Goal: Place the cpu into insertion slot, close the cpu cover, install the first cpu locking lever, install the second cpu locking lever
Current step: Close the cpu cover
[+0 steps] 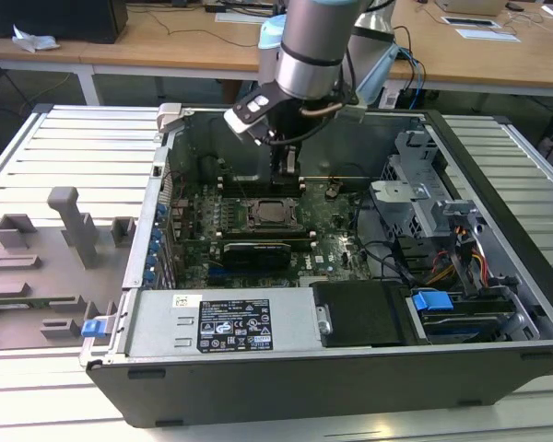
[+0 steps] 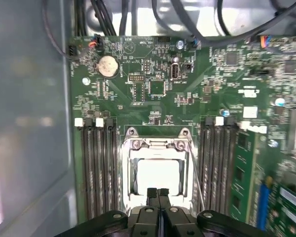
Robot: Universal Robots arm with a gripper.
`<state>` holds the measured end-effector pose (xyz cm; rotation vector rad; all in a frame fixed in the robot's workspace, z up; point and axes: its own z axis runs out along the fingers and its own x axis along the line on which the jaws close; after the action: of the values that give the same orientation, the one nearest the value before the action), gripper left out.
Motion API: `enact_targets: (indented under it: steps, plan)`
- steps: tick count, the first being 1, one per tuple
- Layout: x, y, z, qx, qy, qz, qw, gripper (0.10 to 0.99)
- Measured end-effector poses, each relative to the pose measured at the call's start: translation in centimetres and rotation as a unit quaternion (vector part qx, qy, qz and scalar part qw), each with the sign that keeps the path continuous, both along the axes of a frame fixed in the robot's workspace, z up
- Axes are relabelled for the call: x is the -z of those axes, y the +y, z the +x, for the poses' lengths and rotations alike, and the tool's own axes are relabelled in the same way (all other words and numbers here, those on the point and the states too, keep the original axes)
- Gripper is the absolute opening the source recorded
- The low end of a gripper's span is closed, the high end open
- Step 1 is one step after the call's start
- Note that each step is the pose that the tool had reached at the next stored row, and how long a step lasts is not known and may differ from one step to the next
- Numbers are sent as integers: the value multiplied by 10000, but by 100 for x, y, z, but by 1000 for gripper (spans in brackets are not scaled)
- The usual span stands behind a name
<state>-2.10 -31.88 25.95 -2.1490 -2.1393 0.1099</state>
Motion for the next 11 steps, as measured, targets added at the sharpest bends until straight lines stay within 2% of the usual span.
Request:
enact_targets:
  steps: [2,3,11]
  plan:
    - [-60,0,0,0,0,0,10000,106]
    - [-67,0,0,0,0,0,10000,106]
    - [-69,0,0,0,0,0,10000,106]
